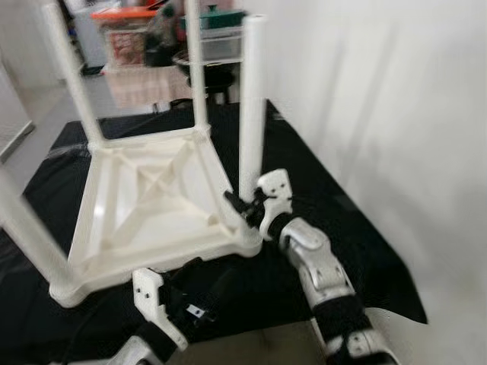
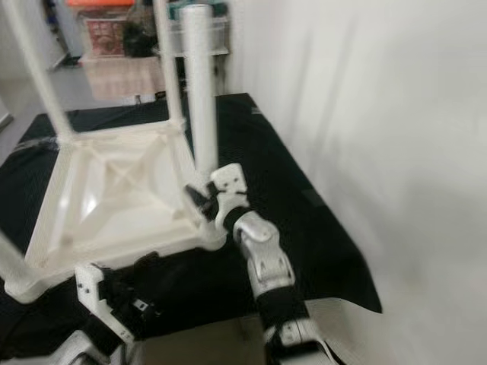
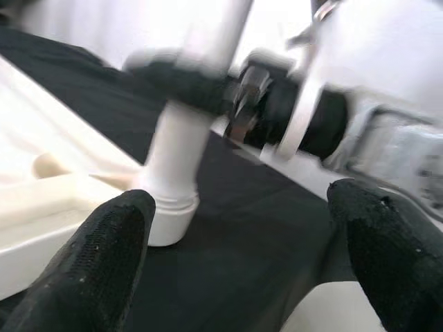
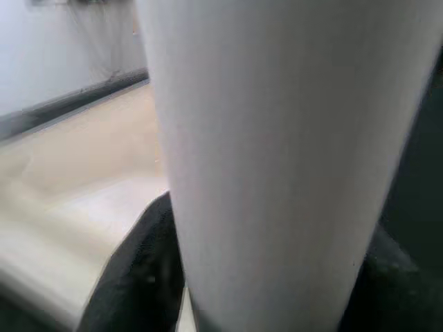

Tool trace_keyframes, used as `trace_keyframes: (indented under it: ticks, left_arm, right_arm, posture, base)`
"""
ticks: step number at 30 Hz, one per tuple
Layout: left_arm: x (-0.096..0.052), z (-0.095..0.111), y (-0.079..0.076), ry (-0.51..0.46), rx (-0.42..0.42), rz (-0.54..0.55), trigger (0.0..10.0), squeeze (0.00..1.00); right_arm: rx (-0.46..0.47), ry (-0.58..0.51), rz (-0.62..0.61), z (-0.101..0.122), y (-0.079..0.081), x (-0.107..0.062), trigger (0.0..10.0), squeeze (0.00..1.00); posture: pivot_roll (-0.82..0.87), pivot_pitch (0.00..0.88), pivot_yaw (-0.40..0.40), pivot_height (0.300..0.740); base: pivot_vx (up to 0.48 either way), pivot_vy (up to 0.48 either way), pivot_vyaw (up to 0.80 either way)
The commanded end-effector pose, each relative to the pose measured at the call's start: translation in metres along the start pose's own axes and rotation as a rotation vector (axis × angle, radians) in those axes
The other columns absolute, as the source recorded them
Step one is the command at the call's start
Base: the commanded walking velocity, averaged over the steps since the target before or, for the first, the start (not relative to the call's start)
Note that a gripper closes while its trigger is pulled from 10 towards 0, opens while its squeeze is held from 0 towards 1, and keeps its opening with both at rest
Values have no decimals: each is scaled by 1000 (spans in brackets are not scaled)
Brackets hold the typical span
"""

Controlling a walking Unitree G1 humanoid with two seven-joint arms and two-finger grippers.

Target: Building children table

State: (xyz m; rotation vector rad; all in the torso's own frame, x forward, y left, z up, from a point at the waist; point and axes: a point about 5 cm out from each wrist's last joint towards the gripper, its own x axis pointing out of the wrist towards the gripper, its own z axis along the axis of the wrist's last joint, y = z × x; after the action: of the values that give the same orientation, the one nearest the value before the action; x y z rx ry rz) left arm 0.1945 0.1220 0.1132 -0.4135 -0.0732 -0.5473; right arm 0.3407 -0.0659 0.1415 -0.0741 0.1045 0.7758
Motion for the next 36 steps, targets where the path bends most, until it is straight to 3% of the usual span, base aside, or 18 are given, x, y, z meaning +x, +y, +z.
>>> trace_keyframes:
  ticks: [1,6,7,17,18,30,36]
  left_arm:
    - [-2,-1,2,9,-7,12,10000,0]
    - [-1,-1,3,8,-6,12,10000,0]
    - [0,-2,3,6,-5,14,10000,0]
    - [1,-2,4,5,-1,17,10000,0]
    - [1,-3,4,6,-1,17,10000,0]
    - [2,-3,2,7,-1,18,10000,0]
    - [0,-3,1,7,-2,17,10000,0]
  right_arm:
    - [54,12,155,-1,2,4,10000,1000]
    - [27,-19,222,12,-10,5,10000,988]
    - [-36,-32,280,26,-21,3,10000,0]
    - [-71,13,425,50,-36,5,10000,0]
    - [-69,23,441,50,-36,6,275,0]
    - [-58,59,438,40,-45,2,0,0]
    - [-17,53,313,19,-52,-12,0,0]
  posture:
    - [3,0,1,740]
    - [11,0,-6,740]
    - [17,0,-9,740]
    - [37,0,-17,740]
    - [42,0,-17,740]
    - [42,0,-13,740]
    - [48,0,-24,740]
  base:
    - [0,0,0]
    - [0,0,0]
    - [0,0,0]
    - [0,0,0]
    - [0,0,0]
    - [0,0,0]
    - [0,0,0]
